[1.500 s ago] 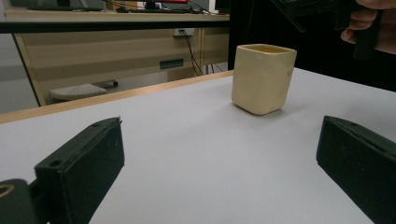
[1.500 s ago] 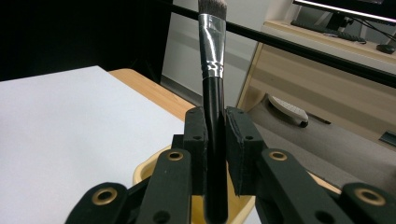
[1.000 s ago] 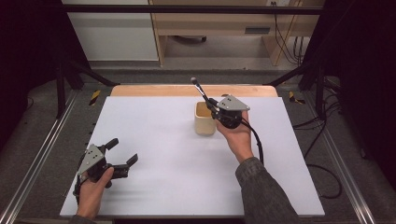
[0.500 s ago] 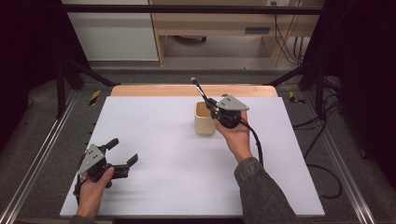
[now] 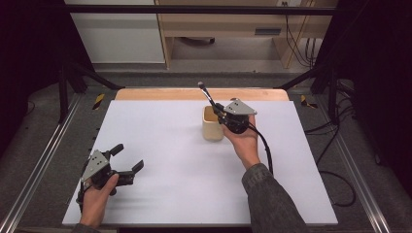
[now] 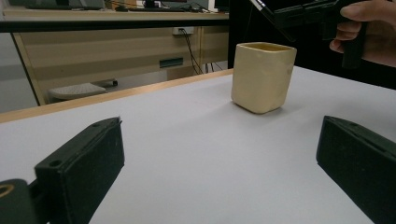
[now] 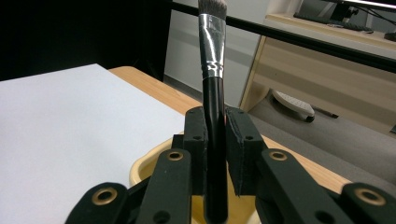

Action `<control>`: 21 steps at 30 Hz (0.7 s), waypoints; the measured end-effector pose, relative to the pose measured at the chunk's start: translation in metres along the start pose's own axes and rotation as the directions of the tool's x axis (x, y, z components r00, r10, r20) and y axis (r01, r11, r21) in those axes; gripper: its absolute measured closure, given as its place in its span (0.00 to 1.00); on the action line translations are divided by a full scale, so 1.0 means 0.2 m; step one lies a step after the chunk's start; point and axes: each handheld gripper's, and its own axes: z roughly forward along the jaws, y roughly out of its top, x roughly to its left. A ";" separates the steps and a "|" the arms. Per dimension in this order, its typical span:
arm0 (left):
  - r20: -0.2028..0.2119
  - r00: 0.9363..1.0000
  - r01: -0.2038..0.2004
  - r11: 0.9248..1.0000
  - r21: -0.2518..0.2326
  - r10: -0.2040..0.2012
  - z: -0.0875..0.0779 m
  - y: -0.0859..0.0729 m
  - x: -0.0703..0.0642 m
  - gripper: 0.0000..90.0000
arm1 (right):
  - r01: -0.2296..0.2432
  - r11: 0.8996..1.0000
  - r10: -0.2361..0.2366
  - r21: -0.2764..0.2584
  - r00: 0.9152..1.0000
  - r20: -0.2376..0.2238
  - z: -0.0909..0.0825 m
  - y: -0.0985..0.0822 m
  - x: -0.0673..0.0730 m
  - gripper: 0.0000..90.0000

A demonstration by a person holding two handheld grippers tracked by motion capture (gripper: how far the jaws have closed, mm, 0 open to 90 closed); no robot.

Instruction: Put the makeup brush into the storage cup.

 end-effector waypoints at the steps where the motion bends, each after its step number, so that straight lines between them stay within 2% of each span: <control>1: 0.000 1.000 0.000 1.000 0.000 0.000 0.00 0.00 0.00 0.01 | -0.001 1.000 0.001 0.002 1.000 0.000 0.00 0.00 0.00 0.88; 12: -0.010 1.000 0.012 1.000 -0.024 -0.013 -0.02 0.01 0.01 0.01 | -0.015 1.000 0.015 0.003 1.000 -0.001 0.01 -0.02 -0.01 0.88; 21: -0.003 1.000 -0.001 0.999 -0.037 0.001 -0.02 0.02 0.01 0.01 | -0.021 1.000 0.021 0.003 1.000 -0.003 0.01 -0.02 -0.01 0.88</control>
